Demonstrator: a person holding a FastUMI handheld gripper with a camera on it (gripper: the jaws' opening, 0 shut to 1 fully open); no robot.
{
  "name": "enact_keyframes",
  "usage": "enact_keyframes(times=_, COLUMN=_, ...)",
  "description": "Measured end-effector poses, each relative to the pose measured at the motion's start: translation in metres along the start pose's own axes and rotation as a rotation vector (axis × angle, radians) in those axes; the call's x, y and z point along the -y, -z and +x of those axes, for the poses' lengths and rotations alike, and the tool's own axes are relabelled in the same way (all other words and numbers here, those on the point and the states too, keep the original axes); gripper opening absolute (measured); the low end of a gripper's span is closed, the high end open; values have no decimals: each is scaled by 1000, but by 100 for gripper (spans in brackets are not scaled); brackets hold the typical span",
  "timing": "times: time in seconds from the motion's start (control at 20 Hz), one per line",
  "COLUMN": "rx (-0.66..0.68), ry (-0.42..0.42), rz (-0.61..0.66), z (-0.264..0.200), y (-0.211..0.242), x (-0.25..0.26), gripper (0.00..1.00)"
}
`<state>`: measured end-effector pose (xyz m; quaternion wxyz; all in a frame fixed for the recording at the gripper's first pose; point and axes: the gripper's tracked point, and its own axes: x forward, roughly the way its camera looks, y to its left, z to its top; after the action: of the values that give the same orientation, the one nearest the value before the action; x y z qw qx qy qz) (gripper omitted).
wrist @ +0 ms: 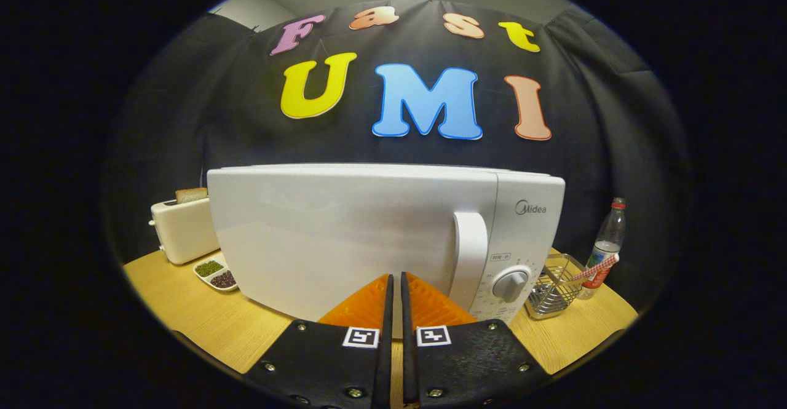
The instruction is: Open the microwave, put the food inside, and close the microwave door.
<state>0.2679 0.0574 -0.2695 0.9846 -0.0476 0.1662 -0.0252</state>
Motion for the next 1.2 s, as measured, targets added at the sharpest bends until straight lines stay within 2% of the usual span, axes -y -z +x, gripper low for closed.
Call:
enact_keyframes(times=0.25, rx=25, ry=-14, rz=36, z=-67, y=-25, x=0, gripper=8)
enact_keyframes(times=0.6, rx=144, ry=-96, rz=36, z=-203, y=-85, x=-9, gripper=8)
enact_keyframes(times=0.85, rx=162, ry=-140, rz=35, z=-272, y=-86, x=5, gripper=8)
enact_keyframes(times=0.95, rx=163, ry=-141, rz=30, z=-288, y=-95, x=14, gripper=8)
enact_keyframes(times=1.1, rx=207, ry=-58, rz=-42, z=-305, y=-115, x=40, gripper=8)
enact_keyframes(times=1.2, rx=210, ry=-59, rz=-43, z=-321, y=-121, x=38, gripper=8)
